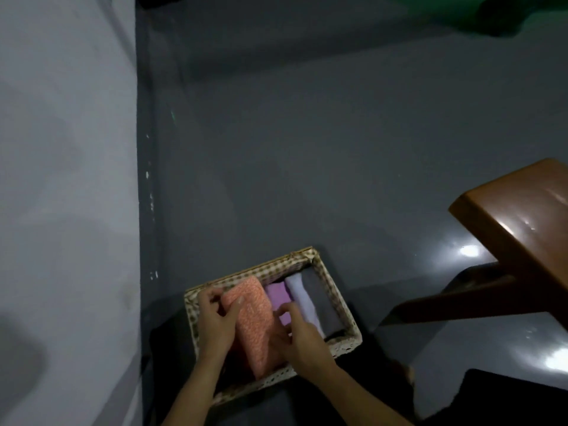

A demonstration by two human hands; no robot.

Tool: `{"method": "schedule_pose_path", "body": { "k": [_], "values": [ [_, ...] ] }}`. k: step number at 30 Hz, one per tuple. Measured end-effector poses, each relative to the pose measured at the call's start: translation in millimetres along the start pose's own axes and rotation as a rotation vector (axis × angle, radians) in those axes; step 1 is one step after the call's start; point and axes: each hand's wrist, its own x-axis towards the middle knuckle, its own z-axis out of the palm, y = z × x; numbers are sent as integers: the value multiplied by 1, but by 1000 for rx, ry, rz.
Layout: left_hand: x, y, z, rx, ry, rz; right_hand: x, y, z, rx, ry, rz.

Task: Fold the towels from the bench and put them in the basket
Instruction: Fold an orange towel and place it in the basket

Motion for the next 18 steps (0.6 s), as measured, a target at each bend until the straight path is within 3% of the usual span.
{"method": "schedule_pose_path", "body": {
  "k": [9,15,18],
  "values": [
    [16,-48,-13,275,6,-26,31,0,70,-80,-94,68],
    [7,-83,5,429,-173,-101,58,22,81,-66,-216,159],
    [6,-98,16,518,-180,-108,69,28,81,-161,-314,139]
  ]
}}
